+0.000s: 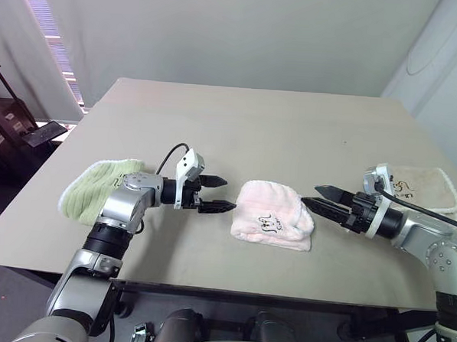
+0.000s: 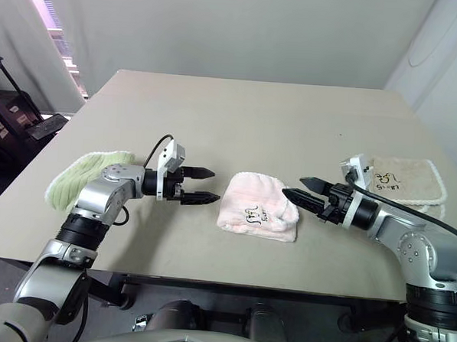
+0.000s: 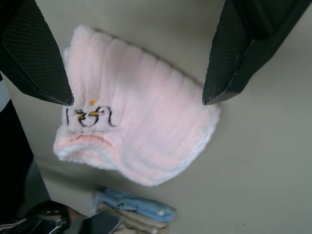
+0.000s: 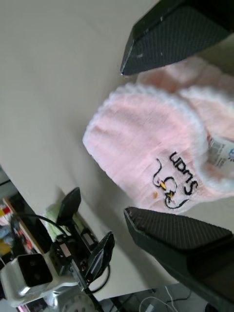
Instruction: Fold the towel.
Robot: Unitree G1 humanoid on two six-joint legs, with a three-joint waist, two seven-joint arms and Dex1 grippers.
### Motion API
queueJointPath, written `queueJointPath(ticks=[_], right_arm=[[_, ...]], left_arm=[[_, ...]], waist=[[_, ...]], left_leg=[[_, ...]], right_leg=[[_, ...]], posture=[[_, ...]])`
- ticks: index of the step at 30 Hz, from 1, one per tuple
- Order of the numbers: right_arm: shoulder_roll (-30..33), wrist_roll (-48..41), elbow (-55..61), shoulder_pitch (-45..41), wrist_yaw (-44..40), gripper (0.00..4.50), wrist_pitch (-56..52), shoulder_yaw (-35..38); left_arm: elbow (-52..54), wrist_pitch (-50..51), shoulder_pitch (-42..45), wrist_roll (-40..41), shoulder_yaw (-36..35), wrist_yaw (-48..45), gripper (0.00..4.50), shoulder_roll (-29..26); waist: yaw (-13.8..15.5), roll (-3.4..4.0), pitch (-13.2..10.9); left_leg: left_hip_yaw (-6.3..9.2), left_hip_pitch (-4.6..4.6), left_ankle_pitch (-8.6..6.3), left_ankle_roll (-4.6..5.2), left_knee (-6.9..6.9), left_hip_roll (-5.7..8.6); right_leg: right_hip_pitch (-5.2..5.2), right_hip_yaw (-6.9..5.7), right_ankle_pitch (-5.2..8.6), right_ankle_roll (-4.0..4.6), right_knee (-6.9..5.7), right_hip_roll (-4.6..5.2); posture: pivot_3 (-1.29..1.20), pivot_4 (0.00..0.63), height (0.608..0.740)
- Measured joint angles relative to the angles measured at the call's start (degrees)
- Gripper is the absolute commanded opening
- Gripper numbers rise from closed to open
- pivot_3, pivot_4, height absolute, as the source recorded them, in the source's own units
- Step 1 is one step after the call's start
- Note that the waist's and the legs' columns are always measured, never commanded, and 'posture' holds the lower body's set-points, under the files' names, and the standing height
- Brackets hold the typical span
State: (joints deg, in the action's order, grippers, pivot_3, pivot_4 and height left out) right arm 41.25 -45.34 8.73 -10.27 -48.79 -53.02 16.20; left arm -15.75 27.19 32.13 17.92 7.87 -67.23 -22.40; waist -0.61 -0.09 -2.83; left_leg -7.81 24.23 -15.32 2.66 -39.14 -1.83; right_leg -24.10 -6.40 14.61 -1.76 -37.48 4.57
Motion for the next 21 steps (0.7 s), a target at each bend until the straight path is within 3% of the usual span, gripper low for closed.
queueJointPath(ticks=[7,11,17,21], right_arm=[[0.33,-4.18,-4.05,-2.71,2.16,4.48,-10.87,0.06],[0.14,-7.02,-4.98,-3.34,3.33,4.48,-16.13,0.14],[1.70,-10.20,-18.15,-8.85,5.24,4.48,-30.14,2.99],[2.78,-9.23,-21.53,-9.09,4.38,4.48,-32.66,1.76]], left_arm=[[0.60,22.11,1.93,3.42,0.31,4.94,4.50,0.23],[2.16,27.34,1.56,5.43,0.29,7.03,4.50,1.33],[4.90,31.11,0.14,8.31,0.02,8.95,4.50,1.87],[6.84,31.31,-1.04,9.03,0.03,9.83,4.50,1.41]], waist=[[-0.13,0.00,0.00],[-0.08,-0.01,0.00],[-0.15,0.01,0.01],[-0.14,0.03,0.01]], left_leg=[[0.00,0.04,0.01,0.01,0.00,0.00],[0.00,0.15,0.01,0.01,0.01,0.00],[-0.02,0.15,0.01,0.01,-0.02,0.01],[-0.02,0.17,0.01,0.01,0.02,0.01]], right_leg=[[-0.03,0.00,-0.01,-0.02,-0.01,-0.02],[-0.15,0.00,-0.07,-0.12,-0.01,-0.02],[-0.16,0.01,-0.02,0.04,-0.02,0.04],[-0.21,0.01,-0.02,0.04,-0.02,0.04]], posture=[[0.00,0.000,0.724],[0.00,0.000,0.724],[0.00,0.000,0.724],[0.00,0.000,0.724]])
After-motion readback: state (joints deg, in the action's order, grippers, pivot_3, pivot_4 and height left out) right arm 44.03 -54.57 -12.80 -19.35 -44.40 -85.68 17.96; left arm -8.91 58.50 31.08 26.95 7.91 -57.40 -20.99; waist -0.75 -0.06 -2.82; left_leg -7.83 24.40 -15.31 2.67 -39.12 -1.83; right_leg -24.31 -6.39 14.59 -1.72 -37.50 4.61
